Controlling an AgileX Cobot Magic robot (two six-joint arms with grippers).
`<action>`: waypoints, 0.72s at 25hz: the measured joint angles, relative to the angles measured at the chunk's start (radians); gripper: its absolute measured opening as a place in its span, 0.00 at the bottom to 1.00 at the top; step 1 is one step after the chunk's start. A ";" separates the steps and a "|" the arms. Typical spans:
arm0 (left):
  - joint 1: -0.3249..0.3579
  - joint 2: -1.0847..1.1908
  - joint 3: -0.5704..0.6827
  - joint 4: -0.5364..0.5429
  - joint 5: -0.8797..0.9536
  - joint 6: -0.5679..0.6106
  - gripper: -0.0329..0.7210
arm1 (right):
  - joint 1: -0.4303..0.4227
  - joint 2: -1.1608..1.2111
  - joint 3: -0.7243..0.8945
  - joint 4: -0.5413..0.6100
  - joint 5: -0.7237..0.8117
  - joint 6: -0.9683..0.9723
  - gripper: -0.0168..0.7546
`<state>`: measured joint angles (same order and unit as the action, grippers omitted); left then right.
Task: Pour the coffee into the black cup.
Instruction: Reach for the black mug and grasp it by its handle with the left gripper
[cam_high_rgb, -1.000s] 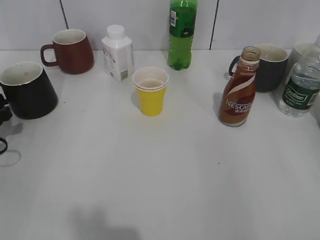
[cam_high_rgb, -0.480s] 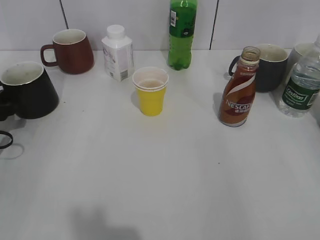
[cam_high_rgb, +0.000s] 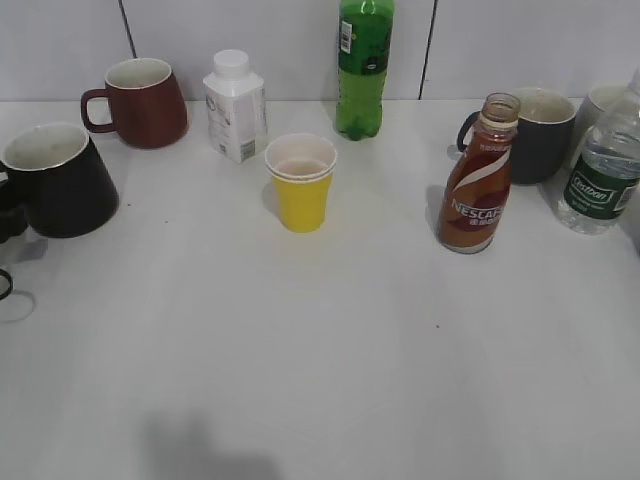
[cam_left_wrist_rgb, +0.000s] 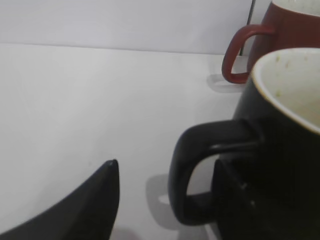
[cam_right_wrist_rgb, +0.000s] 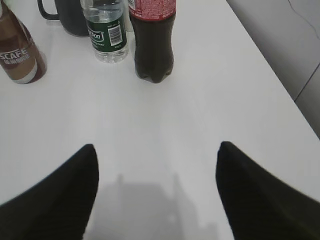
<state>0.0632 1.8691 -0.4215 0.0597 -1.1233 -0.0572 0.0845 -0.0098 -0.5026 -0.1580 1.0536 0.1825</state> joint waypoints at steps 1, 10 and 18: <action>0.001 0.000 -0.007 0.006 0.003 0.000 0.64 | 0.000 0.000 0.000 0.000 0.000 0.000 0.76; 0.003 0.001 -0.057 0.054 0.074 0.000 0.64 | 0.000 0.000 0.000 0.000 0.000 0.000 0.76; 0.020 0.001 -0.060 0.064 0.079 0.000 0.62 | 0.000 0.000 0.000 0.000 0.000 0.000 0.76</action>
<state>0.0832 1.8699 -0.4815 0.1236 -1.0445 -0.0572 0.0845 -0.0098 -0.5026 -0.1580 1.0536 0.1825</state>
